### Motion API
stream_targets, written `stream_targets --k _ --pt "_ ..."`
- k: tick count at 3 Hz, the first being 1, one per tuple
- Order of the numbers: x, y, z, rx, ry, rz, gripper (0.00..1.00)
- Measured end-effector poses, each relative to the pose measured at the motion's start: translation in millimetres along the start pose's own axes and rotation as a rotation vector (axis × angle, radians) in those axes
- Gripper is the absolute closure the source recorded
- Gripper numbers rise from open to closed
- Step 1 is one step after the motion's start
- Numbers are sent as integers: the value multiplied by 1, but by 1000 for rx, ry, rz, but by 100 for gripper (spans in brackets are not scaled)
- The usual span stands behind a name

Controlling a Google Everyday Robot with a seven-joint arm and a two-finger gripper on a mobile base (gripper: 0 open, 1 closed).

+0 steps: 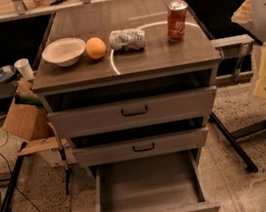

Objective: Close bottom drawer

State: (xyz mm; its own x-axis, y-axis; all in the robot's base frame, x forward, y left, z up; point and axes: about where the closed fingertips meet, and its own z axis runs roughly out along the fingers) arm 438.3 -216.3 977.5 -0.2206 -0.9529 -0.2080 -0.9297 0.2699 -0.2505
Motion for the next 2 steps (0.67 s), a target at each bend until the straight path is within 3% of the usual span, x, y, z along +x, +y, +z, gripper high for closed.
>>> stream_targets --k 2 --pt "2 3 10 17 -10 2 0"
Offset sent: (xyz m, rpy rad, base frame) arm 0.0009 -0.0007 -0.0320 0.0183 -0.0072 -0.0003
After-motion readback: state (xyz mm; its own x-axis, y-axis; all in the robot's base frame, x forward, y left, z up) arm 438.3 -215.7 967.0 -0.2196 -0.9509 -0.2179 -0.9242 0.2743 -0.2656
